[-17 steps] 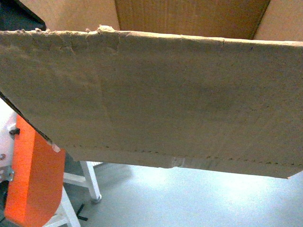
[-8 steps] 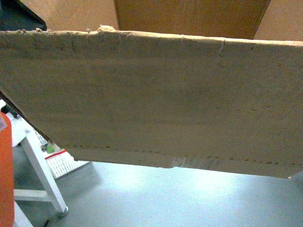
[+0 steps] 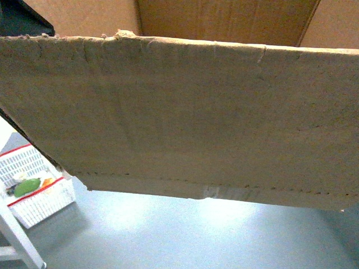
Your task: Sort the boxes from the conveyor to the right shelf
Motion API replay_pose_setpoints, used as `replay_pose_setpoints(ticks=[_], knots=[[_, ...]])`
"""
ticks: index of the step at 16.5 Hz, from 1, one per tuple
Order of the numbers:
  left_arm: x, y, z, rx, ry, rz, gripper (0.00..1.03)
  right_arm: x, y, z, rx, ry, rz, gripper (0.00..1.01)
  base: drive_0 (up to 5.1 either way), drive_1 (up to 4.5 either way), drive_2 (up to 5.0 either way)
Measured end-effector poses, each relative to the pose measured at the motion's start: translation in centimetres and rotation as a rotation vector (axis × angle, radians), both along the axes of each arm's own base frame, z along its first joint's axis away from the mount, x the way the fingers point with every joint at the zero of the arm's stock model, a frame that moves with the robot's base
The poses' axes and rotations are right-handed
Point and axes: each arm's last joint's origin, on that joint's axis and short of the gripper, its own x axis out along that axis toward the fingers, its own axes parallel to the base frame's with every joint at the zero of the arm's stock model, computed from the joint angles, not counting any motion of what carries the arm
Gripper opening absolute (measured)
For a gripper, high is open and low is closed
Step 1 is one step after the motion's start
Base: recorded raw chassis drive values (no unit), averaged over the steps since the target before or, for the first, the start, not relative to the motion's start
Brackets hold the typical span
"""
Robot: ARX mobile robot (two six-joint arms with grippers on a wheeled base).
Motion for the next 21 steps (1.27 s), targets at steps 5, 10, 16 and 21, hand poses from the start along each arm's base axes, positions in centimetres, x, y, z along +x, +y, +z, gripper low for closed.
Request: replay_pose_setpoints(ticks=[5, 10, 16, 21], knots=[[0.0, 0.0, 0.01, 0.0, -0.001, 0.0, 0.02, 0.0, 0.0, 0.0, 0.0, 0.0, 0.0, 0.02, -1.6, -1.58, -1.6], [0.0, 0.0, 0.01, 0.0, -0.001, 0.0, 0.02, 0.0, 0.0, 0.0, 0.0, 0.0, 0.0, 0.02, -1.6, -1.63, -1.6], [0.0, 0.0, 0.0, 0.0, 0.0, 0.0, 0.02, 0.0, 0.0, 0.0, 0.0, 0.0, 0.0, 0.02, -1.6, -1.6, -1.6], [0.0, 0.0, 0.01, 0.0, -0.001, 0.0, 0.02, 0.0, -0.01, 0.0, 0.0, 0.0, 0.0, 0.02, -1.5, -1.52, -1.5]])
